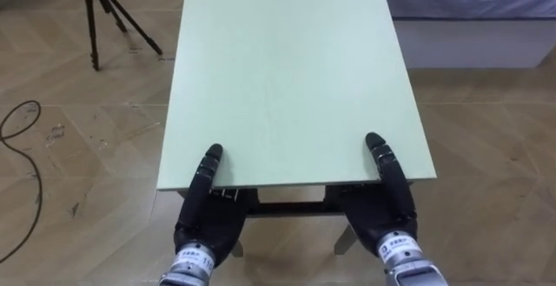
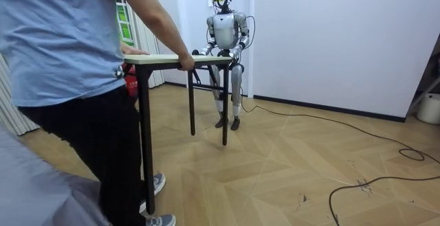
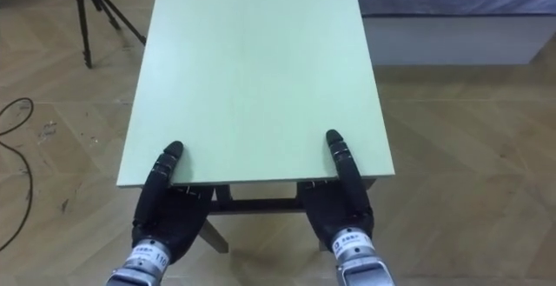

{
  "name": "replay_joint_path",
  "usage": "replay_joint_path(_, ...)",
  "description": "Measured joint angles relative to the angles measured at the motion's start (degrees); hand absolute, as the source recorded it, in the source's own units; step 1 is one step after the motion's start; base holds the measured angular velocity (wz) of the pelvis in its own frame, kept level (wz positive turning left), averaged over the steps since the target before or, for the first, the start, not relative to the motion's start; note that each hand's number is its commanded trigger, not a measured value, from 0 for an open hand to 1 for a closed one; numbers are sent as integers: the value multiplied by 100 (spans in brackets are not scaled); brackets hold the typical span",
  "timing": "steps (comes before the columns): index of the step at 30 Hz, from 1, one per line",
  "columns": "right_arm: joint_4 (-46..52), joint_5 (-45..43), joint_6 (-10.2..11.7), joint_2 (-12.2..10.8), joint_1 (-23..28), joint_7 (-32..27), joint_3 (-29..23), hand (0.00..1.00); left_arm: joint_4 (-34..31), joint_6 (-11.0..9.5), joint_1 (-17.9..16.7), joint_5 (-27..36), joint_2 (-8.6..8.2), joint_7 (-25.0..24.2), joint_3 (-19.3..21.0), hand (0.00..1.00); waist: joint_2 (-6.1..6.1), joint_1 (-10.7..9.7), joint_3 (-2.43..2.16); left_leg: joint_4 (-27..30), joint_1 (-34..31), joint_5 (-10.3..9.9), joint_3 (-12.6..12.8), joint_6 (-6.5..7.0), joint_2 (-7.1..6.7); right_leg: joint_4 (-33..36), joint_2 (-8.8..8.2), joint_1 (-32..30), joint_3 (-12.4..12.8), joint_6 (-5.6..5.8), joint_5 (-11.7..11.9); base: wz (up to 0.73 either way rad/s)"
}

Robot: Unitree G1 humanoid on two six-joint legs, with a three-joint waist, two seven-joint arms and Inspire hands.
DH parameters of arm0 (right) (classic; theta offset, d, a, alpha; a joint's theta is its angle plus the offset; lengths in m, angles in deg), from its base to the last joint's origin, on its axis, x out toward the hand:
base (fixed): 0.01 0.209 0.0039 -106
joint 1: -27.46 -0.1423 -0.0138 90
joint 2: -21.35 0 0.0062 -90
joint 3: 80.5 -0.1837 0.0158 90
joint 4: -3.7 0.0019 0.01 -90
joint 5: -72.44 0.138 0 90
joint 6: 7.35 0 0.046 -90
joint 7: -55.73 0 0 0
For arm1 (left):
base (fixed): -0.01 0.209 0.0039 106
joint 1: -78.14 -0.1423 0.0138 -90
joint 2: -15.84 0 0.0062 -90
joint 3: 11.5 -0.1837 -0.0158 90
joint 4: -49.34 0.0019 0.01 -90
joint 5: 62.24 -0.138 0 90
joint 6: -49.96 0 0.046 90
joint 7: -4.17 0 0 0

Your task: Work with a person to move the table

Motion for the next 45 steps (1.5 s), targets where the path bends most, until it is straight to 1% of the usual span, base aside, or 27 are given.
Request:
replay_joint_path(7,15,130,12,67,129,69,0,100,-6,11,-67,19,17,-14,-82,100,-54,-12,31,273,-223,-51,-30,20,28,124,2,-115,1,-5,-2,3)
replay_joint_path(11,12,118,89,60,129,73,4,100,-5,-65,-27,-18,10,-18,-225,100,-50,11,34,1174,-720,-200,-59,-61,122,348,71,-310,-36,-62,-37,4)
replay_joint_path(13,11,119,150,79,137,73,3,100,6,-92,-19,-36,-14,-17,-227,100,-14,15,38,1639,-1007,-229,-69,-265,163,303,85,-370,-76,-92,-28,2)
replay_joint_path(14,6,101,159,65,143,76,3,100,8,-112,-21,-30,-25,-17,-228,100,-32,-4,31,1742,-1100,-252,-48,-714,150,263,30,-463,-137,-127,-19,0)
replay_joint_path(15,2,85,159,56,139,78,3,100,8,-114,-21,-23,-23,-18,-228,100,-41,2,31,1848,-1135,-278,-30,-819,212,250,-33,-491,-173,-156,-9,-23)
replay_joint_path(17,-70,29,119,66,138,70,35,100,21,-179,-165,7,-62,-25,-229,100,123,194,43,3210,-1199,-517,371,-760,796,399,29,-453,-678,-231,-24,-63)
replay_joint_path(19,-87,-55,96,58,153,63,32,100,51,-177,-231,-24,-68,-58,-231,100,255,128,52,3860,-1104,-531,266,-770,1104,461,67,-430,-1103,-244,-32,-20)
replay_joint_path(21,-85,-126,87,29,133,64,-15,100,57,-163,-214,-23,-98,-63,-232,100,275,-31,50,3619,-860,-673,116,-821,1222,743,21,-617,-1243,-245,-33,20)
replay_joint_path(22,-72,-137,60,40,97,74,-50,100,58,-164,-173,-21,-119,-63,-228,100,276,-111,74,3078,-745,-844,180,-804,1130,1045,-85,-829,-1236,-245,-31,37)
replay_joint_path(23,-68,-137,58,45,116,73,-60,100,65,-161,-161,-7,-125,-61,-234,100,229,-262,75,2449,-516,-871,102,-773,917,1381,-253,-1022,-1138,-253,-21,49)
replay_joint_path(24,-45,-143,63,52,140,73,-61,100,65,-156,-149,8,-120,-58,-250,100,216,-371,78,2157,-396,-864,5,-760,808,1628,-294,-1178,-1031,-259,-13,57)
replay_joint_path(25,-36,-173,66,50,144,78,-84,100,77,-183,-104,16,-92,-58,-332,100,277,-480,76,1766,-293,-915,-240,-664,734,1572,-129,-1579,-609,-154,-100,7)
replay_joint_path(26,-49,-165,50,20,90,116,-94,100,70,-233,-29,47,-21,-62,-337,100,305,-406,88,1665,-373,-984,-484,-552,713,1048,134,-1904,-329,-136,167,-13)
replay_joint_path(27,-51,-141,14,6,66,121,-89,100,69,-267,-6,108,17,-72,-322,100,284,-401,77,1663,-453,-998,-528,-537,663,777,164,-1995,-295,-157,494,0)
replay_joint_path(28,-49,-141,20,16,91,193,-88,100,81,-252,28,220,102,-74,-353,100,197,-476,71,1607,-475,-1036,-516,-490,481,592,-24,-2100,-390,-342,1341,40)
replay_joint_path(29,-66,-136,51,58,64,213,-99,100,158,-221,73,255,54,-71,-365,100,261,-530,67,1546,-475,-1099,-384,-419,444,709,-137,-2154,-521,-302,1260,37)
replay_joint_path(30,-78,-136,80,61,29,231,-116,100,170,-216,127,237,18,-71,-357,100,249,-481,79,1489,-512,-1106,-175,-407,403,734,-233,-2237,-633,-343,1286,8)
replay_joint_path(31,-81,-136,75,56,28,232,-142,100,203,-206,173,219,15,-71,-357,100,246,-471,81,1472,-531,-1107,-80,-401,392,732,-266,-2256,-638,-371,1307,5)
replay_joint_path(34,-130,-146,54,42,22,219,-205,100,296,-155,289,230,29,-16,-353,100,194,-419,84,1494,-624,-1024,132,-183,223,679,-429,-2311,-598,-326,1563,-2)
replay_joint_path(36,-153,-150,-19,45,-30,218,-250,100,334,-151,330,235,-7,-16,-350,100,167,-399,93,1524,-809,-897,177,-55,79,489,-530,-2386,-484,-36,1934,-13)
replay_joint_path(37,-186,-149,-75,58,-89,218,-328,100,347,-146,364,233,2,-17,-346,100,171,-408,93,1532,-954,-780,346,45,81,263,-555,-2416,-350,440,2281,9)
replay_joint_path(38,-189,-183,-124,45,-59,221,-338,100,354,-128,386,230,18,-16,-348,100,141,-421,100,1552,-1040,-702,526,120,110,654,-700,-2507,-296,516,2108,28)
replay_joint_path(39,-180,-189,-124,31,-2,223,-347,100,367,-104,380,213,26,-8,-353,100,123,-478,104,1538,-1034,-652,606,142,113,1134,-829,-2547,-306,505,1741,56)
replay_joint_path(40,-154,-154,-120,15,142,267,-391,100,373,-51,377,203,66,21,-413,100,90,-512,106,1459,-1008,-553,725,182,111,2230,-1051,-2592,-295,470,1028,49)
replay_joint_path(41,-154,-128,-136,11,217,293,-435,100,373,-30,357,195,114,23,-450,100,50,-500,98,1364,-994,-438,847,222,93,3185,-1254,-2539,-241,420,539,24)
replay_joint_path(42,-162,-133,-173,5,234,293,-437,100,368,-38,318,136,113,22,-438,100,26,-454,95,1319,-998,-353,919,261,73,3975,-1389,-2389,-94,510,264,-8)
replay_joint_path(45,-157,-127,-199,-26,253,293,-424,100,329,-38,266,84,103,8,-400,100,-84,-368,65,1324,-1133,-218,980,305,-10,4615,-1670,-1676,117,628,51,-15)
